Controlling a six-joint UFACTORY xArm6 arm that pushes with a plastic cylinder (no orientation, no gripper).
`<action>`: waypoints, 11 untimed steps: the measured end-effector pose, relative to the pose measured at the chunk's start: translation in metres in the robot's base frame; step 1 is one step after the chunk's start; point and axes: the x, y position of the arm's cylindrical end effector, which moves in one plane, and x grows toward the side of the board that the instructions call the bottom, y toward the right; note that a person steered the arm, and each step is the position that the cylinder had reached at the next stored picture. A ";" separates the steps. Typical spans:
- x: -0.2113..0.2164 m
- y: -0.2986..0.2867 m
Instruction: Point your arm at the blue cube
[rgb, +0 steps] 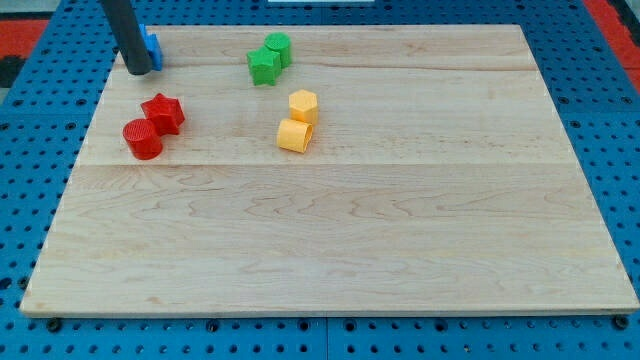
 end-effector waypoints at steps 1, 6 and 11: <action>0.000 0.000; 0.017 0.009; -0.088 -0.057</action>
